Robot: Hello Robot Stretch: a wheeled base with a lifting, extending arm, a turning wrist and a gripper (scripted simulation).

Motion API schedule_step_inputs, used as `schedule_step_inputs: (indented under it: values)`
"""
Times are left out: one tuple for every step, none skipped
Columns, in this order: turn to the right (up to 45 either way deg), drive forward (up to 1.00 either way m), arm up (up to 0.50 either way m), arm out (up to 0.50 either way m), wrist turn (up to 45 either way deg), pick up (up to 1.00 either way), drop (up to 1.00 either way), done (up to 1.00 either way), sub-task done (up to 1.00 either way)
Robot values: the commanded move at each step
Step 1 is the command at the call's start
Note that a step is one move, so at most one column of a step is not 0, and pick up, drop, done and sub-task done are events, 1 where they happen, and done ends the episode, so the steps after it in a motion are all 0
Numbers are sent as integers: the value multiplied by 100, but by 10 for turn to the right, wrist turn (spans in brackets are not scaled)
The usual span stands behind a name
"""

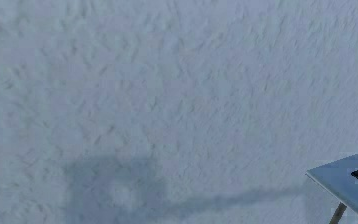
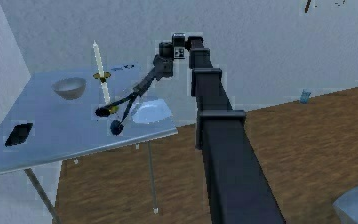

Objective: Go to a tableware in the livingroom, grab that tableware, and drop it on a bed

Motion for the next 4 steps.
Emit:
schedule_step_inputs:
  values:
    - [0,0,0,-48,0,0,0,0,0]
    - [450,0,0,0,0,0,0,0,0]
    - [450,0,0,0,0,0,0,0,0]
    - [0,25,0,0,0,0,0,0,0]
